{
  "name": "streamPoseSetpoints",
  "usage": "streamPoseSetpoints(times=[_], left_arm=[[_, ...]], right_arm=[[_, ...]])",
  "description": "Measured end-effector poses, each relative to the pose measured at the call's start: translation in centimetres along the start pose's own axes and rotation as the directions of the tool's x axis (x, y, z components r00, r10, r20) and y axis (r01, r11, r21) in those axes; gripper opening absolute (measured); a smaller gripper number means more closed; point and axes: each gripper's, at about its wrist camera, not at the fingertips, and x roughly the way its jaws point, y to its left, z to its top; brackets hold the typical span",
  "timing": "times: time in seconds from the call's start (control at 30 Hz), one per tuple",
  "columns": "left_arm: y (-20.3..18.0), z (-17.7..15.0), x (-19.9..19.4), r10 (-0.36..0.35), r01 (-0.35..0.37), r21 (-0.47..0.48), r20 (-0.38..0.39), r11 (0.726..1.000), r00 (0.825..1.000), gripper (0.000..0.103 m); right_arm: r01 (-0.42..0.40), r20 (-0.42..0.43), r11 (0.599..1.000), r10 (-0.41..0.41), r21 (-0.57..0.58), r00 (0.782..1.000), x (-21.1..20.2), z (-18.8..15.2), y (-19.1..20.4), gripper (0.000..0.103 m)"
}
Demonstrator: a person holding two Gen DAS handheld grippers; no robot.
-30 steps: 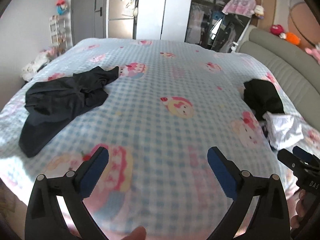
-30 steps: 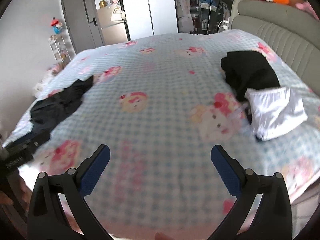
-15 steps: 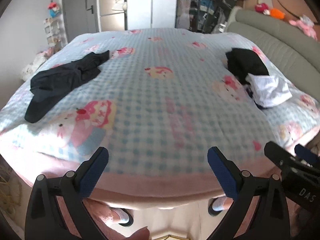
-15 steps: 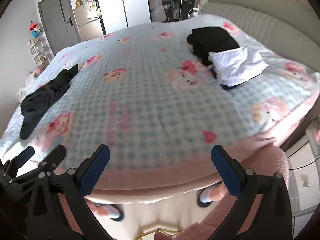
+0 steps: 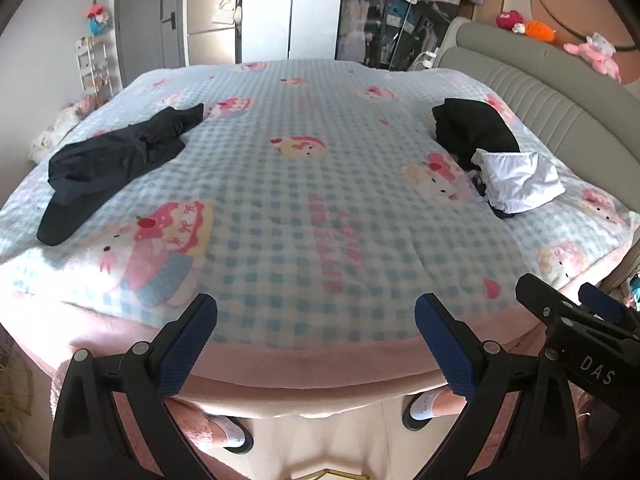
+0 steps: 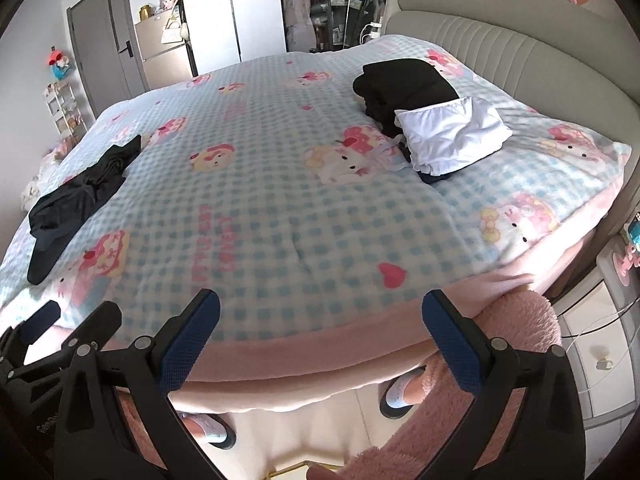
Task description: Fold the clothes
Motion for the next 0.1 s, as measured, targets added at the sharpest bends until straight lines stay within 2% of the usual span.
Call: streamPoseSetpoints(times=[0.1], left_arm=[[0.17,-0.02,-0.08,-0.005,0.005,-0.005,0.001,1.000,1.000,0.101]], right_arm=[[-0.001,0.006,1.000,0.001,-0.002,1.000,-0.15,0.03,0.14,0.102]])
